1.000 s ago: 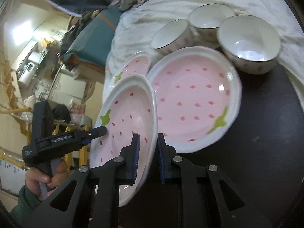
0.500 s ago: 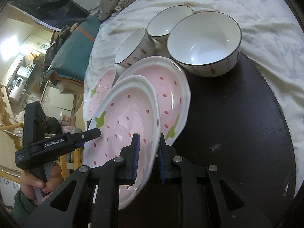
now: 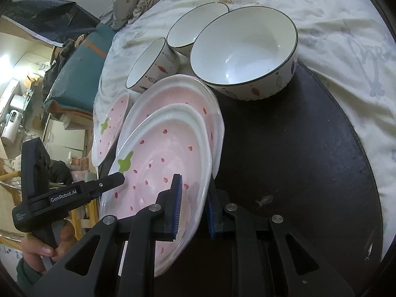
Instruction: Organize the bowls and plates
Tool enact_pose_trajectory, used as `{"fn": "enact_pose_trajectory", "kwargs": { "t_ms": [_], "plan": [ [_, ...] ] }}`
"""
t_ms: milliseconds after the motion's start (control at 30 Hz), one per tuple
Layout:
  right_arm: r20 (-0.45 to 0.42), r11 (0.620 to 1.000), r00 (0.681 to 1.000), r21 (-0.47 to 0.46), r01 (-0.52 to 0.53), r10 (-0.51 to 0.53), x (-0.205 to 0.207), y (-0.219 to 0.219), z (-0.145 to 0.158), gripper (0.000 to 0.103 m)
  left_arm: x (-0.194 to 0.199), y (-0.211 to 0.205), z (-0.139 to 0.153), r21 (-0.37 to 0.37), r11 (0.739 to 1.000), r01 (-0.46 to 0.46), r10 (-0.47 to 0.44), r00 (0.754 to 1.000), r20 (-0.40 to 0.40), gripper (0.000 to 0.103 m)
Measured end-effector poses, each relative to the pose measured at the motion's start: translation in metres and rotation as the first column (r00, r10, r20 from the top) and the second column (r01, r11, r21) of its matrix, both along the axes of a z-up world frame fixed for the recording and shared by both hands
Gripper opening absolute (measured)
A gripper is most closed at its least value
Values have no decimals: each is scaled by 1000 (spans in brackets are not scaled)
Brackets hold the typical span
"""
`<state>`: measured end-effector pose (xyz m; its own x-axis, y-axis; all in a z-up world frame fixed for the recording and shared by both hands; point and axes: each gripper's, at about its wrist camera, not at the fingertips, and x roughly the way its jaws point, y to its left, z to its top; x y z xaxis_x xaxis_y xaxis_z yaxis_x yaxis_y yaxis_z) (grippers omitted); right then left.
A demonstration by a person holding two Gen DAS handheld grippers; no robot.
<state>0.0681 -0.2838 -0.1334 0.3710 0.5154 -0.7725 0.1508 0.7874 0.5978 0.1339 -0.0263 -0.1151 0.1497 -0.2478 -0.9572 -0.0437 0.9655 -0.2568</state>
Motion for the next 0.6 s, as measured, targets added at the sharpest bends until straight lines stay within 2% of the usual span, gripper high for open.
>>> {"fn": "enact_pose_trajectory", "kwargs": {
  "t_ms": [233,433,600],
  "plan": [
    [-2,1000,1000,-10,28,-28,4,1,0,19,2,-9,-6,34,999,17,-17,1000,4,30],
    [5,999,999,-32,33,-33,7,1,0,19,3,-6,-9,15,1000,-1,1,1000,-6,31],
    [-3,999,999,-34,42,-42,8,1,0,19,-2,-8,-13,9,1000,23,-22,999,-33,31]
  ]
}}
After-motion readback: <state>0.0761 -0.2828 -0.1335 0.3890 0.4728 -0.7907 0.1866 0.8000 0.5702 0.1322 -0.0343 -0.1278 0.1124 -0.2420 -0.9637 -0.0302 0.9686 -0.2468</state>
